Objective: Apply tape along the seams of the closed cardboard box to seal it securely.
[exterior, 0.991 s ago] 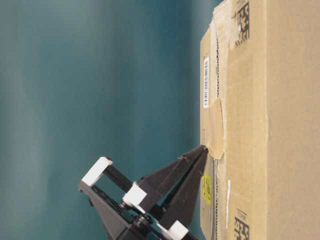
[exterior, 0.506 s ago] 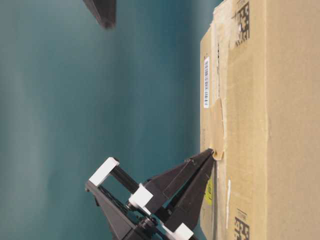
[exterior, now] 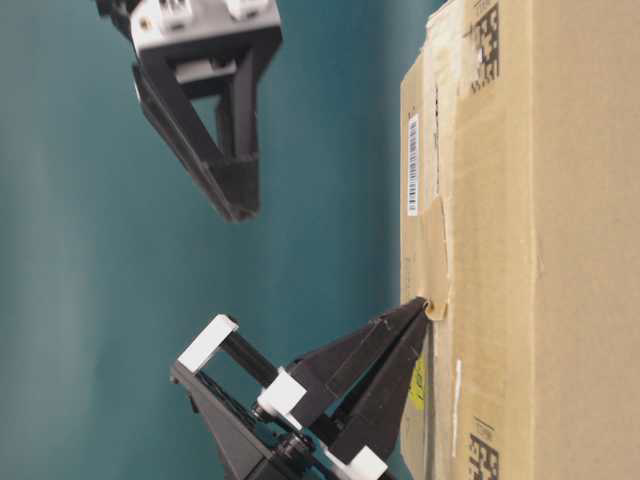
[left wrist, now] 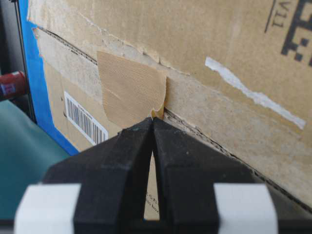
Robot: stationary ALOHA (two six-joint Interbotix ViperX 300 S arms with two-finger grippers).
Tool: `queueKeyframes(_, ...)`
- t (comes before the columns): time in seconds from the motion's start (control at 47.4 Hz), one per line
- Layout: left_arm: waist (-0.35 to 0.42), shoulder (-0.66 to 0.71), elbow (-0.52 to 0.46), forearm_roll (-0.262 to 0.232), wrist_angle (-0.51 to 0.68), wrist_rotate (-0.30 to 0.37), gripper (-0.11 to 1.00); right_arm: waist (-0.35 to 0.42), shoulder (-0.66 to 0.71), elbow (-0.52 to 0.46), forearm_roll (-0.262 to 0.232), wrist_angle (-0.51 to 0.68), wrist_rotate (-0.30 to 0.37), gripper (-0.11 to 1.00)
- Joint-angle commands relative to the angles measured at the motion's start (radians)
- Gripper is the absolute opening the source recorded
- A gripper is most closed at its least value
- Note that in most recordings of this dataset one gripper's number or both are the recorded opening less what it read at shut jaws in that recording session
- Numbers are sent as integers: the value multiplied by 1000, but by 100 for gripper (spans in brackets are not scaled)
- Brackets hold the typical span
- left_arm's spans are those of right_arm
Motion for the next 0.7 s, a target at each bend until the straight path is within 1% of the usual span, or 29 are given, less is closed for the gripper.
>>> queueKeyframes(0.0, -5, -8, -15, 0, -3, -3, 1, -3, 20, -43, 3, 5, 0, 54)
queueKeyframes(0.337, -3, -8, -15, -2, -3, -3, 1, -17, 187, -91, 21, 11, 2, 53)
queueKeyframes(0.675, -3, -8, -15, -2, -3, -5, 1, -18, 239, -100, 21, 35, 2, 53)
